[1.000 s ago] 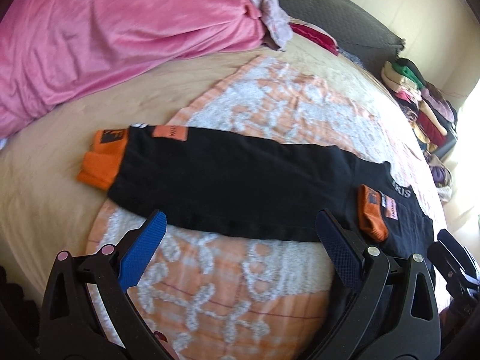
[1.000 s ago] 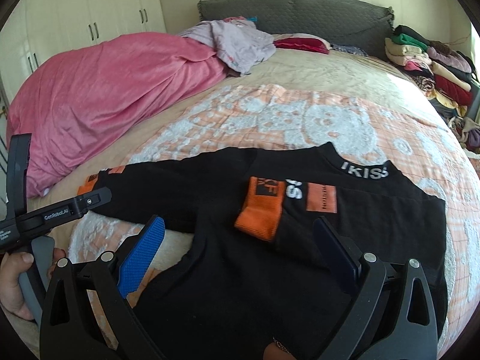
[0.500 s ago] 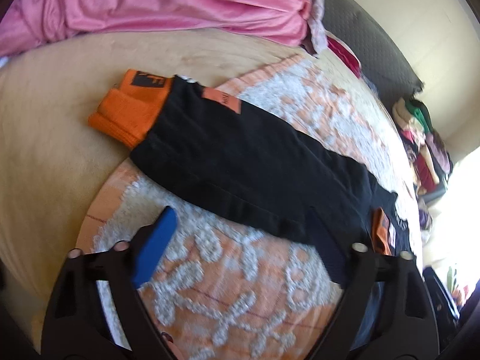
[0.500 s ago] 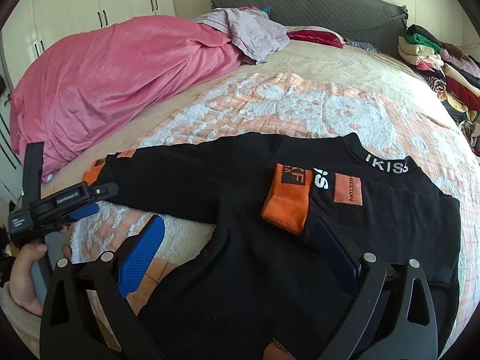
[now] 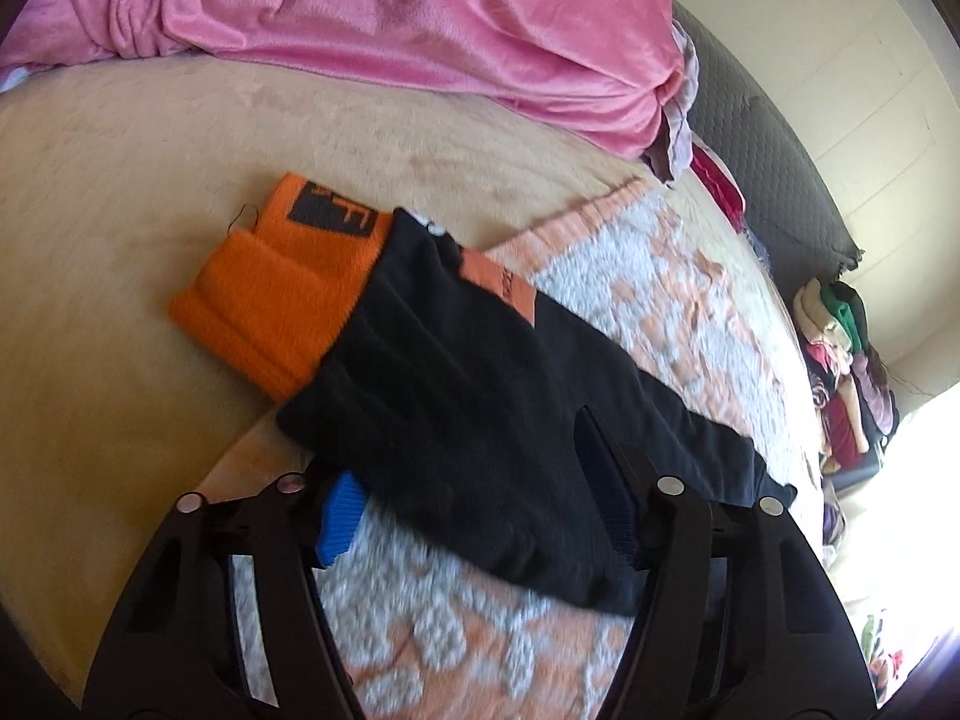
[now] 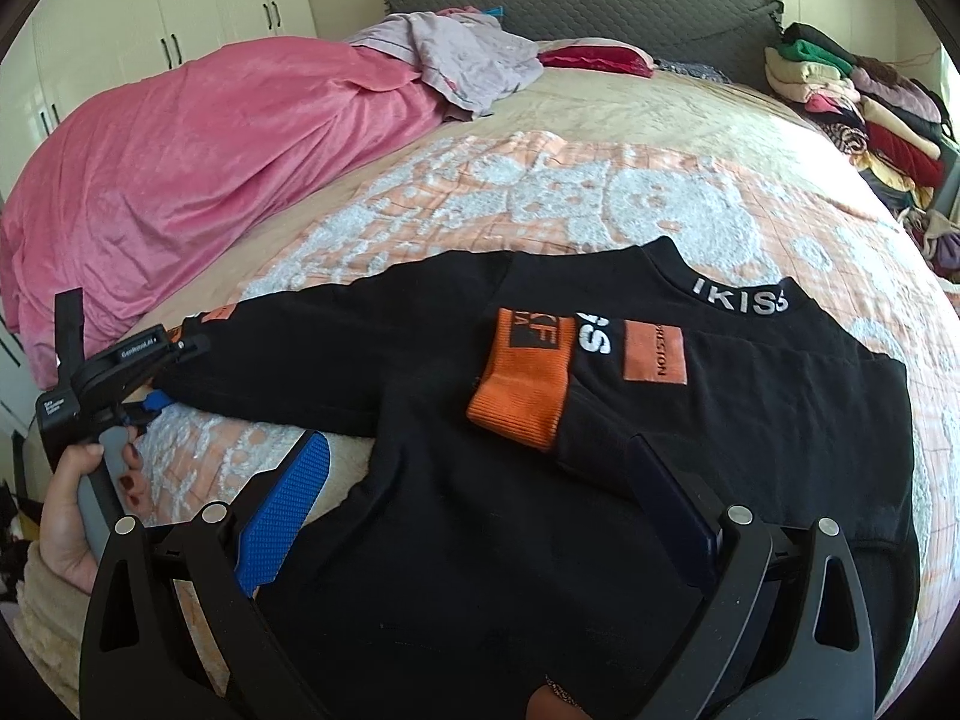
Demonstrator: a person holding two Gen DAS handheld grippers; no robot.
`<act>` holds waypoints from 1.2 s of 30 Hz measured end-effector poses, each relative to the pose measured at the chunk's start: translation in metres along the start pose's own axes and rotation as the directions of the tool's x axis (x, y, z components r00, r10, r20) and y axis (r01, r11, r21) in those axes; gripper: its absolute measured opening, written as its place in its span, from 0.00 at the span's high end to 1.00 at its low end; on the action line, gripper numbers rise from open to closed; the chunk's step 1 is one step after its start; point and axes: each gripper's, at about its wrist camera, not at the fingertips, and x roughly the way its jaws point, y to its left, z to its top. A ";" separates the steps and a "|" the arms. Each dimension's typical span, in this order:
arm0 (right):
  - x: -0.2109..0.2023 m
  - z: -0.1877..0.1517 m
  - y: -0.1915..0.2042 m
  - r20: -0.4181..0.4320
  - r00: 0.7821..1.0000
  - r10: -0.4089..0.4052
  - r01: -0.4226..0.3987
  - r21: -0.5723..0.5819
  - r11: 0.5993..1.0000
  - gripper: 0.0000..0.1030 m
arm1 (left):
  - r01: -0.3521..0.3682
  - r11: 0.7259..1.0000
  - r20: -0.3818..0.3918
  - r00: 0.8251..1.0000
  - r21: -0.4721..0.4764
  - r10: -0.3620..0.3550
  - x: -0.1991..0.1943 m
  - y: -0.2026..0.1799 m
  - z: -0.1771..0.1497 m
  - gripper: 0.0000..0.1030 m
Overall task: Fold small clothes
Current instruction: 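Close the left gripper on the orange cuff, then fold the sleeve across the shirt body with the left gripper and release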
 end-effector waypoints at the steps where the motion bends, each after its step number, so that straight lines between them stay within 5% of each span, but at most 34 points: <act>1: 0.000 0.000 -0.001 0.000 1.000 -0.002 0.002 0.003 1.000 0.05 | -0.008 1.000 0.004 1.000 0.001 0.008 0.002 0.000 0.002 0.57; 5: 0.000 -0.001 -0.004 -0.001 1.000 -0.006 0.006 0.011 1.000 0.05 | 0.013 0.999 0.004 1.000 -0.038 -0.012 0.009 0.005 0.012 0.87; 8: 0.000 -0.003 -0.007 -0.003 1.000 -0.013 0.013 0.018 1.000 0.05 | 0.039 0.999 0.015 0.999 -0.034 -0.039 0.007 0.001 0.015 0.93; 20: -0.012 -0.008 -0.033 0.025 0.999 -0.033 0.030 0.104 0.994 0.05 | 0.182 0.974 0.061 0.980 0.133 -0.191 -0.040 -0.069 0.002 0.96; 36: -0.050 -0.025 -0.093 0.068 0.991 -0.113 0.093 0.247 0.964 0.05 | 0.360 0.859 -0.089 0.932 0.365 -0.353 -0.054 -0.190 -0.067 0.96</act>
